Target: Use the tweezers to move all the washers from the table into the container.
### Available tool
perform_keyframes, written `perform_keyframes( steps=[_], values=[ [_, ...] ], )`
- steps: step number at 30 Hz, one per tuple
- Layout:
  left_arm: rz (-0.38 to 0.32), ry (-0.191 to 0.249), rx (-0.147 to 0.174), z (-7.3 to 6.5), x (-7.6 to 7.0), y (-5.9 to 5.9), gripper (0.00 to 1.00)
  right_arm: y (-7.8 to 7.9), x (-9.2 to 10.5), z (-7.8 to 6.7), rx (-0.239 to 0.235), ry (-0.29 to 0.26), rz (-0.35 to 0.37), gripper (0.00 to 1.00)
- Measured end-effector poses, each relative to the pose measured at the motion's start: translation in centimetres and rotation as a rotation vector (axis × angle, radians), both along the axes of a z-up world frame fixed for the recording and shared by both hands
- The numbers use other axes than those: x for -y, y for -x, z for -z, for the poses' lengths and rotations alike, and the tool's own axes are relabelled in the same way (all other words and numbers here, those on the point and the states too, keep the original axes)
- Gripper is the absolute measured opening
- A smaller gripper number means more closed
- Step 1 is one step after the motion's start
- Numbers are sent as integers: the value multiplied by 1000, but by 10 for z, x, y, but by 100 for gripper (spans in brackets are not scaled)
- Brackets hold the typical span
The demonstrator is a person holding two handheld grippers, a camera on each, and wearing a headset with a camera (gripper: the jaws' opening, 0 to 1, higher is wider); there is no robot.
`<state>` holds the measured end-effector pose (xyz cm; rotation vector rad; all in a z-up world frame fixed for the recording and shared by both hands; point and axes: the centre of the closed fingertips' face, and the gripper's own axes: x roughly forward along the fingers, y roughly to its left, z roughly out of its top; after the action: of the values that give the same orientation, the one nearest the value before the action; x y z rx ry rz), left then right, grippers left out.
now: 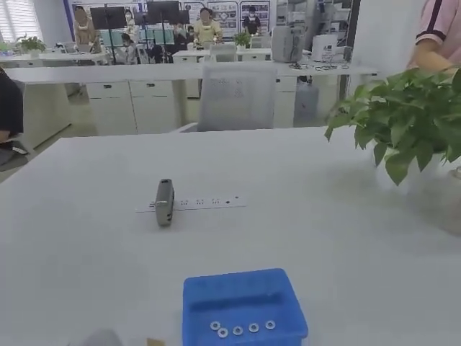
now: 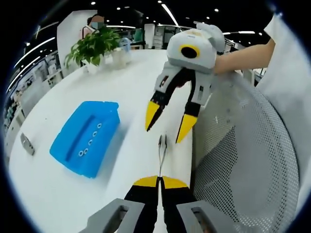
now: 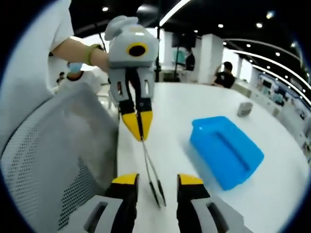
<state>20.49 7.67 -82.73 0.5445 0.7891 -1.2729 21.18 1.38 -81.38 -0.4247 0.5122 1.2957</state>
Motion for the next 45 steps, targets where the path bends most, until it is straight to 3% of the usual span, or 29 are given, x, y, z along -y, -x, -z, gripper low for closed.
perform_keyframes(
  steps=[4, 7, 12, 18, 25, 29, 31, 34, 36, 41, 44, 45],
  values=[
    [0, -38, -21, 13, -4, 1, 0, 5, 27, -9, -15, -11, 89, 46],
    [10, -78, -28, 20, -6, 3, 0, 8, 45, -18, -32, -14, 147, 51],
    [37, -147, -28, 29, -9, 5, 0, 2, 60, -47, 6, -45, 206, 60],
    [43, -184, -33, 32, -11, 6, 0, 3, 77, -68, 50, -73, 262, 66],
    [37, -217, -42, 36, -15, 9, 0, 4, 95, -71, 56, -118, 334, 68],
    [3, -224, -30, 36, -18, 8, 0, 1, 99, -75, 53, -157, 364, 68],
    [-39, -214, -21, 32, -21, 7, 5, -2, 100, -79, 55, -183, 377, 68],
    [-120, -168, 10, 23, -22, 4, 14, -6, 101, -83, 56, -213, 394, 68],
    [-194, -114, 30, 13, -23, 1, 21, -7, 101, -84, 59, -221, 402, 68],
    [-435, 92, 78, -22, -29, -6, 38, -13, 106, -83, 68, -242, 436, 70],
    [-593, 273, 116, -52, -33, -10, 43, -18, 110, -83, 77, -268, 468, 74],
    [-610, 294, 122, -56, -34, -11, 45, -20, 111, -84, 74, -287, 484, 76]
  ],
)
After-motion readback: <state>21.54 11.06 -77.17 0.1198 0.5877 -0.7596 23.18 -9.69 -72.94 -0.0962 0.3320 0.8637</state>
